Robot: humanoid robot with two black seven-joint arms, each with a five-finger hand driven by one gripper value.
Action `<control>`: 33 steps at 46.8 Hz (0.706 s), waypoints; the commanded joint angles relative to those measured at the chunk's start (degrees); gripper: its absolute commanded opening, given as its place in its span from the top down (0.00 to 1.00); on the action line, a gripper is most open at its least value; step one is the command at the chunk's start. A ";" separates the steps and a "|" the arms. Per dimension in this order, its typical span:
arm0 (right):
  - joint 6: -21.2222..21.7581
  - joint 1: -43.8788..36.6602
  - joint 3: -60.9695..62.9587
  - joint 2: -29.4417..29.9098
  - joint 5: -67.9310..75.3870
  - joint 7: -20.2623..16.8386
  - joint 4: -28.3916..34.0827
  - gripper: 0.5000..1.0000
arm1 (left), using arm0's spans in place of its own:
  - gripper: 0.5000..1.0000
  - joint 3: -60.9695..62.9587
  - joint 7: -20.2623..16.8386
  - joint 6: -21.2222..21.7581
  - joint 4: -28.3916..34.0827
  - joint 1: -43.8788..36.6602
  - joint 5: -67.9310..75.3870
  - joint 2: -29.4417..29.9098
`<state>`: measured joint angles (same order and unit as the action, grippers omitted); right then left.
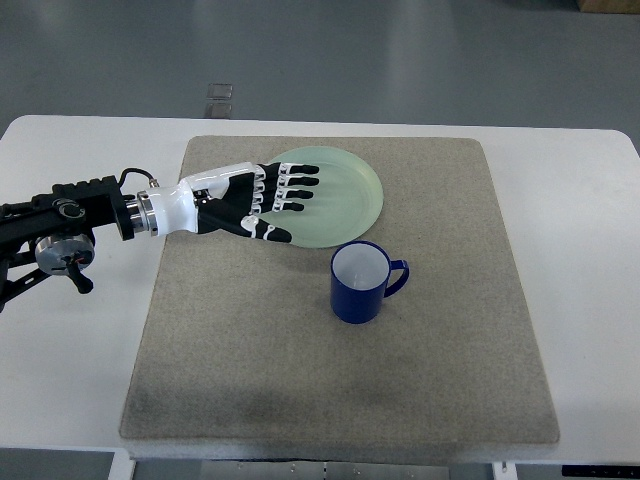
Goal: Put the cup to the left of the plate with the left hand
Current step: 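Swing the left hand out over the green plate, fingers open, then move the open left hand down beside the blue mug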
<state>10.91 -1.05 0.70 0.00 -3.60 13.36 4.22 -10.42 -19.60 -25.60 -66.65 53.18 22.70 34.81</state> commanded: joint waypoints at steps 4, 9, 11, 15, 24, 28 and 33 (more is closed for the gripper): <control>-0.01 0.00 0.00 0.00 0.00 0.00 0.00 0.14 | 0.01 -0.13 -0.88 0.03 0.03 -0.18 1.20 -0.10; -0.01 0.00 0.00 0.00 0.00 0.00 0.00 0.14 | 0.01 -0.22 -2.10 -0.06 0.03 -0.53 4.54 -0.18; -0.01 0.00 0.00 0.00 0.00 0.00 0.00 0.14 | 0.01 -0.22 -2.98 -0.06 0.03 -0.88 5.33 -0.27; -0.01 0.00 0.00 0.00 0.00 0.00 0.00 0.14 | 0.01 -0.13 -3.69 -0.15 0.03 -1.32 5.77 -0.53; -0.01 0.00 0.00 0.00 0.00 0.00 0.00 0.14 | 0.01 -0.22 -3.78 -1.90 -0.06 -2.99 5.68 -0.89; -0.01 0.00 0.00 0.00 0.00 0.00 0.00 0.14 | 0.01 -0.22 -3.78 -2.26 -0.23 -4.04 5.60 -1.06; -0.01 0.00 0.00 0.00 0.00 0.00 0.00 0.14 | 0.01 -0.22 -3.78 -2.17 -0.23 -4.31 5.33 -1.15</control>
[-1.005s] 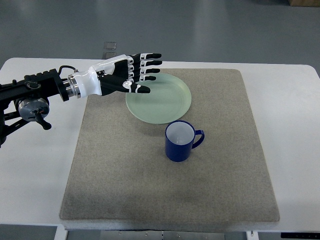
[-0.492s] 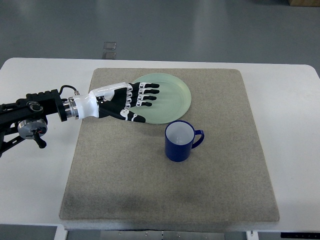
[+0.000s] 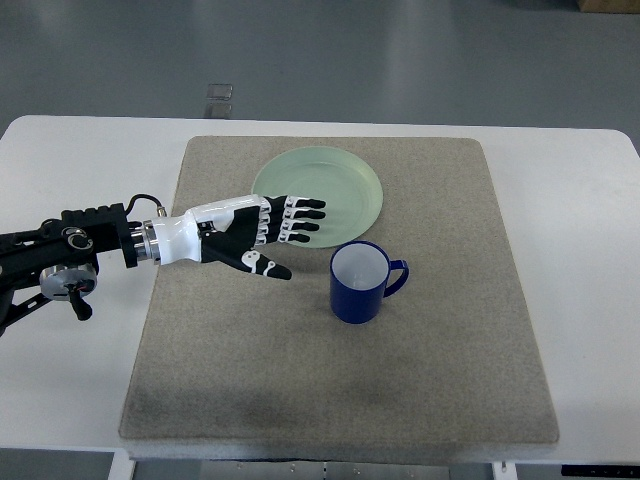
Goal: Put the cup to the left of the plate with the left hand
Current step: 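Move the open left hand down beside the blue mug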
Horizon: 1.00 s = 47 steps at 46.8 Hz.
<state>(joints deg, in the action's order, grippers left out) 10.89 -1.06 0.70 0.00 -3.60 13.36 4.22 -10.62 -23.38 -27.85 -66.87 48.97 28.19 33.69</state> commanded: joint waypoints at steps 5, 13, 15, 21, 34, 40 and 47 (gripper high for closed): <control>0.01 0.00 0.00 0.00 0.00 0.00 0.00 0.14 | 0.01 -0.02 0.00 0.07 -0.01 -0.19 -0.24 -0.37; 0.01 0.00 0.00 0.00 0.00 0.00 0.00 0.14 | 0.01 0.07 0.00 -0.10 -0.01 -0.98 0.28 -1.43; 0.01 0.00 0.00 0.00 0.00 0.00 0.00 0.14 | 0.01 0.16 0.00 -0.10 -0.01 -0.98 0.29 -1.69; 0.01 0.00 0.00 0.00 0.00 0.00 0.00 0.14 | 0.01 0.16 0.00 -0.10 0.34 -0.98 0.46 -2.31; 0.01 0.00 0.00 0.00 0.00 0.00 0.00 0.14 | 0.01 0.60 0.09 0.95 1.04 -1.07 1.43 -5.29; 0.01 0.00 0.00 0.00 0.00 0.00 0.00 0.14 | 0.01 0.60 0.18 1.83 2.01 -1.07 1.43 -6.44; 0.01 0.00 0.00 0.00 0.00 0.00 0.00 0.14 | 0.01 0.68 0.18 1.92 2.89 -1.07 1.78 -7.40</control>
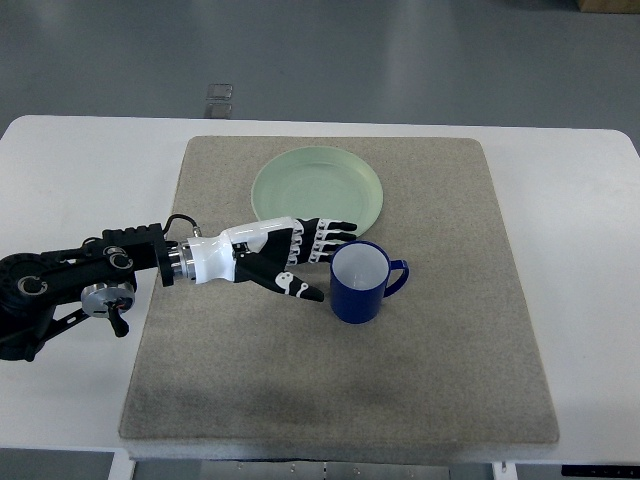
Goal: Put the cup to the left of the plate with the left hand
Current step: 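Move the open left hand down beside the blue mug, then close the left hand fingers around the blue mug body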
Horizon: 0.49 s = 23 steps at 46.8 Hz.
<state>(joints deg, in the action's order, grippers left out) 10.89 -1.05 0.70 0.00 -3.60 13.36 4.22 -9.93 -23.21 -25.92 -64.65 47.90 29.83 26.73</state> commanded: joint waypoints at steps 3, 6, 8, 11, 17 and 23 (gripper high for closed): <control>0.01 0.00 0.00 0.00 0.00 0.00 0.00 0.14 | 0.01 0.00 0.01 -0.01 1.19 0.00 0.14 -1.24; 0.01 0.00 0.00 0.00 0.00 0.00 0.00 0.14 | 0.01 0.00 0.01 -0.01 1.80 0.00 0.14 -1.51; 0.01 0.00 0.00 0.00 0.00 0.00 0.00 0.14 | 0.01 0.00 0.01 -0.01 2.15 0.00 0.14 -1.94; 0.01 0.00 0.00 0.00 0.00 0.00 0.00 0.14 | 0.01 0.00 0.01 -0.01 2.42 0.00 0.14 -2.82; 0.01 0.00 0.00 0.00 0.00 0.00 0.00 0.14 | 0.01 0.00 0.09 -0.01 2.86 0.00 0.14 -4.23; 0.01 0.00 0.00 0.00 0.00 0.00 0.00 0.14 | 0.01 0.00 0.18 0.17 2.95 -0.35 0.14 -5.55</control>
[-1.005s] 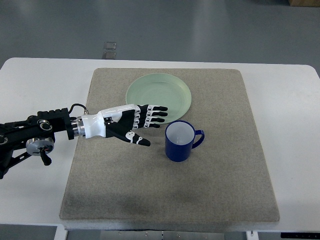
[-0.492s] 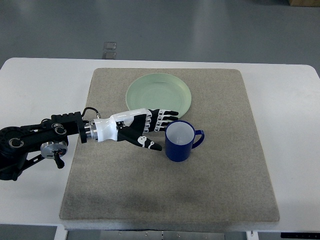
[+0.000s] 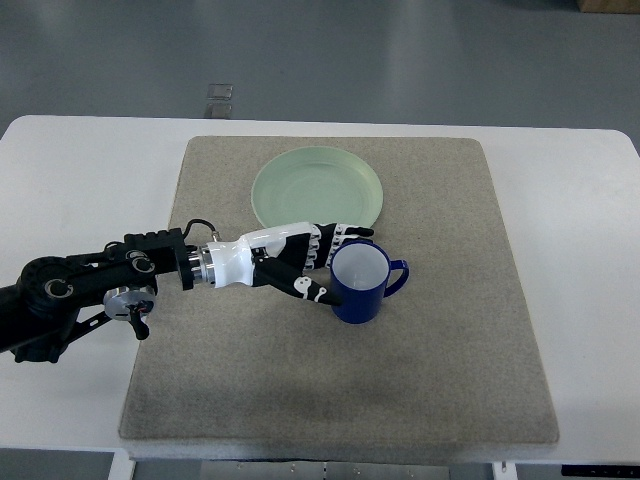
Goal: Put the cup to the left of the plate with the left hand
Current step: 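Close the left hand fingers around the blue mug body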
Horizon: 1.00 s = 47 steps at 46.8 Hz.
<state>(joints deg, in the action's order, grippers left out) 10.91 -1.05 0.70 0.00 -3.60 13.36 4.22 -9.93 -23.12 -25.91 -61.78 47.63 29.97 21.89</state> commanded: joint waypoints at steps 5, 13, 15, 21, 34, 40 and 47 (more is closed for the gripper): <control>-0.01 0.00 0.00 0.00 0.00 0.00 0.00 0.14 | 0.01 0.08 0.18 0.16 1.93 -0.17 0.09 -2.29; -0.01 0.00 0.00 0.00 0.00 0.00 0.00 0.14 | 0.01 0.08 0.18 0.16 3.42 -0.17 0.09 -3.26; -0.01 0.00 0.00 0.00 0.00 0.00 0.00 0.14 | 0.01 0.08 0.18 0.16 3.51 -0.17 0.09 -3.26; -0.01 0.00 0.00 0.00 0.00 0.00 0.00 0.14 | 0.03 0.08 0.18 0.16 3.60 -0.17 0.09 -3.35; -0.01 0.00 0.00 0.00 0.00 0.00 0.00 0.14 | 0.28 0.17 0.09 0.16 3.60 -0.08 1.58 -4.23; -0.01 0.00 0.00 0.00 0.00 0.00 0.00 0.14 | 0.30 -0.27 0.09 0.25 3.69 -0.08 1.76 -4.32; -0.01 0.00 0.00 0.00 0.00 0.00 0.00 0.14 | 0.35 -0.44 0.09 1.03 3.86 -0.08 1.76 -4.67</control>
<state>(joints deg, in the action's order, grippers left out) 10.90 -1.05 0.70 0.00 -3.60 13.36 4.22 -10.31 -23.02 -25.52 -58.06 47.55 31.73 17.55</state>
